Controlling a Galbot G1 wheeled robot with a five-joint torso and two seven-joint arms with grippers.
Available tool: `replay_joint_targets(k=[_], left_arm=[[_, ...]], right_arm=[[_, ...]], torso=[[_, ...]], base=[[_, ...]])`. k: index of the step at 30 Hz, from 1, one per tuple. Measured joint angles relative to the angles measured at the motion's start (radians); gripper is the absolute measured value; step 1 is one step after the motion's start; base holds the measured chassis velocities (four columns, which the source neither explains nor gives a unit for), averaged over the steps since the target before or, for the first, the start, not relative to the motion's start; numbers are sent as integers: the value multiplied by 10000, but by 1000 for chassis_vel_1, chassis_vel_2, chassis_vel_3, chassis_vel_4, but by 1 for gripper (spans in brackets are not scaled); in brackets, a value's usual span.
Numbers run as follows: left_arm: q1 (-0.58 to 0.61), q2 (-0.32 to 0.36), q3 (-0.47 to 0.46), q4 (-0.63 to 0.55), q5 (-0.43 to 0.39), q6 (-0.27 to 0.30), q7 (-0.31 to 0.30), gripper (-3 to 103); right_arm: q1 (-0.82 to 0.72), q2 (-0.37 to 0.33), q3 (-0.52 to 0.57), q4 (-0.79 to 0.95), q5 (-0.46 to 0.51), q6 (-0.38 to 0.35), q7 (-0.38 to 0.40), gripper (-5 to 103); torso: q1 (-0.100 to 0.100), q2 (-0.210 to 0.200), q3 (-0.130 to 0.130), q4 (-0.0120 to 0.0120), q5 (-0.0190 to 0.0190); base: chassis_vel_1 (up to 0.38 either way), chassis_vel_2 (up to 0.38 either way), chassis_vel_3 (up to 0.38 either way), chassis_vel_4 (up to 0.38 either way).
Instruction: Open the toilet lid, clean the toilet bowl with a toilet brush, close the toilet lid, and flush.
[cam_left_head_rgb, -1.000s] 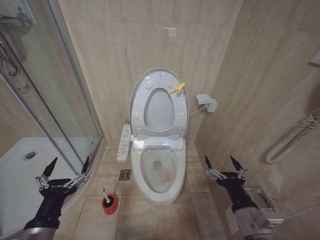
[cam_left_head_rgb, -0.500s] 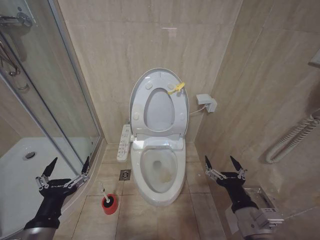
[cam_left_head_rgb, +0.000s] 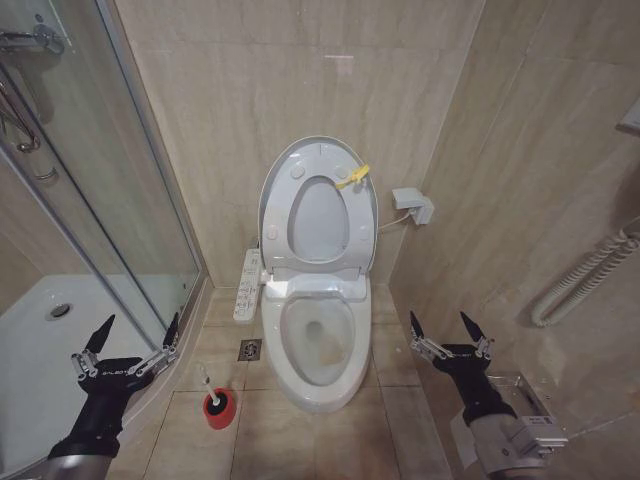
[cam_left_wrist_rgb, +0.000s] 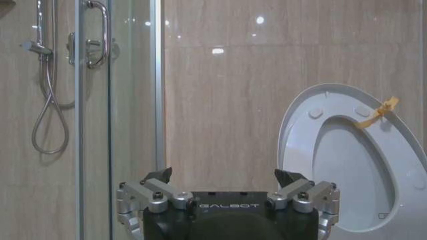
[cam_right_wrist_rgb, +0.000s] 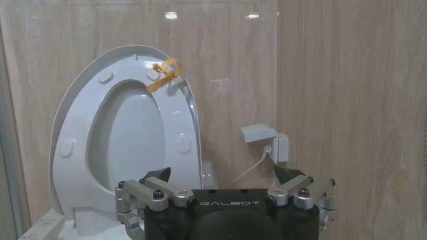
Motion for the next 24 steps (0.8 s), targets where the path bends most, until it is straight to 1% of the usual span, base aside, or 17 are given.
replay_joint_targets(k=[24], left_arm=[[0, 0, -1, 0, 0, 0, 0, 100]], right_arm=[[1, 0, 0, -1, 0, 0, 0, 100]], torso=[[0, 0, 0, 0, 0]], base=[[0, 0, 0, 0]])
